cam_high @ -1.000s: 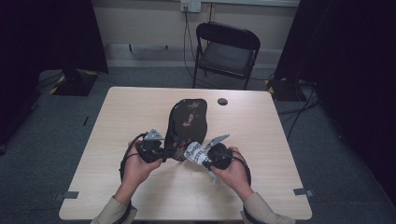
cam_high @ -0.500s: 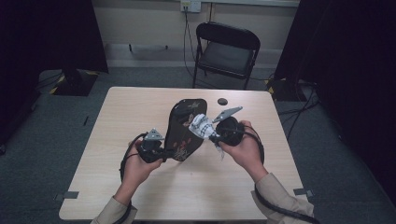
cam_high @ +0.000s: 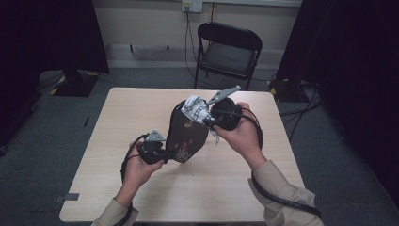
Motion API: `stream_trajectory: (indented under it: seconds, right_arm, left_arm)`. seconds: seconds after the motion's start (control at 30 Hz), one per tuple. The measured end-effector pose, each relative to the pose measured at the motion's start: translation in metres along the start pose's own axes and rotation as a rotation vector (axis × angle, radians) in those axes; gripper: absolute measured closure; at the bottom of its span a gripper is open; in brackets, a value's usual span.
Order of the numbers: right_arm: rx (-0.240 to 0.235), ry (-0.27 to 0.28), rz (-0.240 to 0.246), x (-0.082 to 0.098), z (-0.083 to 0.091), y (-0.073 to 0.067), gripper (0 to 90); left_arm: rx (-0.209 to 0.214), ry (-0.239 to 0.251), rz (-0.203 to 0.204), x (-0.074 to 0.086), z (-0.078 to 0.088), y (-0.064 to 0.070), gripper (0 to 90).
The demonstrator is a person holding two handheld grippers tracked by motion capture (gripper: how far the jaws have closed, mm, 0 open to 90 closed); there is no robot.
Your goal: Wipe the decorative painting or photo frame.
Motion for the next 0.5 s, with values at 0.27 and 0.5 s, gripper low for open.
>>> stream_trajectory:
  seconds: [0.27, 0.5]
  right_arm:
    - [-0.005, -0.018, 0.011, 0.005, -0.013, -0.007, 75.9]
    - [-0.018, -0.040, -0.002, 0.024, -0.026, -0.010, 75.9]
  left_arm:
    - [0.000, -0.001, -0.001, 0.000, 0.000, 0.000, 78.4]
    - [0.001, -0.007, -0.007, 0.000, 0.000, 0.000, 78.4]
Point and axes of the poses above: each handheld gripper's, and its own axes: z roughly backward along the jaws, x roughly out of its underside, y roughly to its right, the point moved 8 cm from there along -z, roughly forward along the jaws, and after that the axes turned 4 degrees about -x, right-handed, at the moved point
